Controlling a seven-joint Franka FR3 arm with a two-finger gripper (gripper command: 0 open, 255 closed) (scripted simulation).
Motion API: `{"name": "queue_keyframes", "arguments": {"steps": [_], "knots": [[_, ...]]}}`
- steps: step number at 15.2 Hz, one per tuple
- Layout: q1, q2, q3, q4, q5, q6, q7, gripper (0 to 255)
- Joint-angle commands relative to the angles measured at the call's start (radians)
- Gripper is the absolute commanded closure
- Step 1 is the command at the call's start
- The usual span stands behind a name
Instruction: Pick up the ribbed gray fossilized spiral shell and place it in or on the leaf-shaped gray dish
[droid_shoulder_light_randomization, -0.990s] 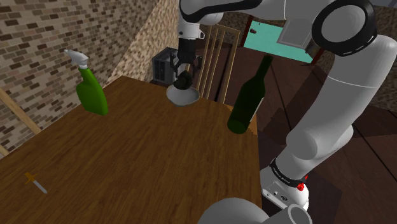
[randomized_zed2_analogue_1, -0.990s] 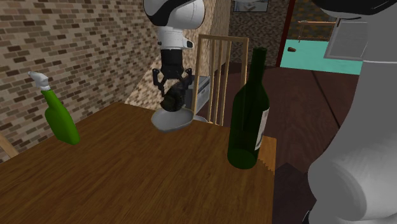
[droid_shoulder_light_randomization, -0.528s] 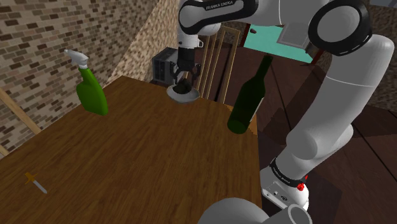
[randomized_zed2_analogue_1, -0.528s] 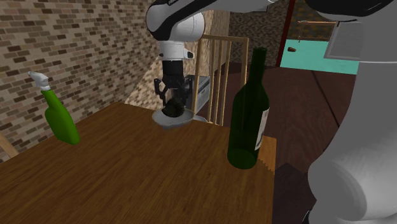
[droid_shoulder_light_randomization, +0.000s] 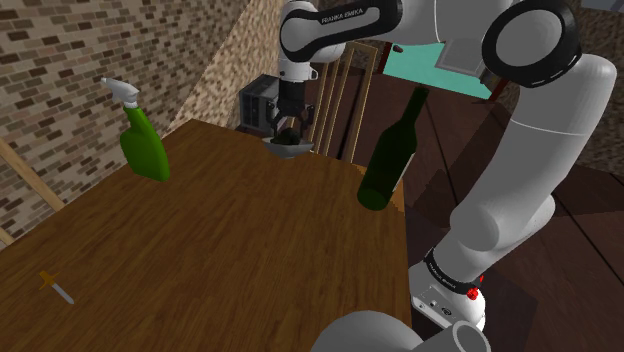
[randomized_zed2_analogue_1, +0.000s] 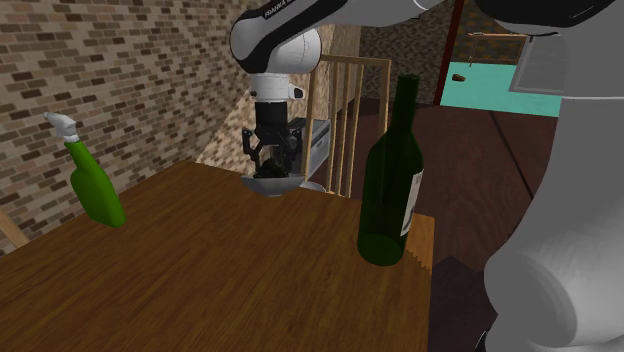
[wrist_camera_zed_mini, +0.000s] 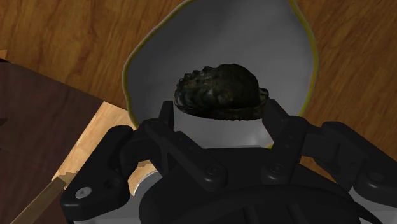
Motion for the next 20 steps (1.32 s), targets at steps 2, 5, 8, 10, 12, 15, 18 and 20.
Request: {"name": "queue_keyframes", "arguments": {"steps": [2,5,8,10,12,15,18,20], "knots": [[-0.001,0.005,-0.001,-0.004,-0.001,0.001,-0.001,255],[0.000,0.006,-0.001,-0.004,-0.001,0.002,0.000,0],[-0.001,0.005,-0.001,-0.004,-0.001,0.001,-0.001,0],[-0.003,0.002,-0.002,0.059,-0.001,-0.065,-0.001,0],[-0.004,0.005,-0.003,0.122,-0.003,-0.126,0.001,0],[-0.004,0.004,-0.003,0.122,-0.003,-0.126,0.001,0],[-0.004,0.005,-0.003,0.122,-0.003,-0.126,0.001,0],[-0.004,0.005,-0.003,0.122,-0.003,-0.126,0.001,0]]}}
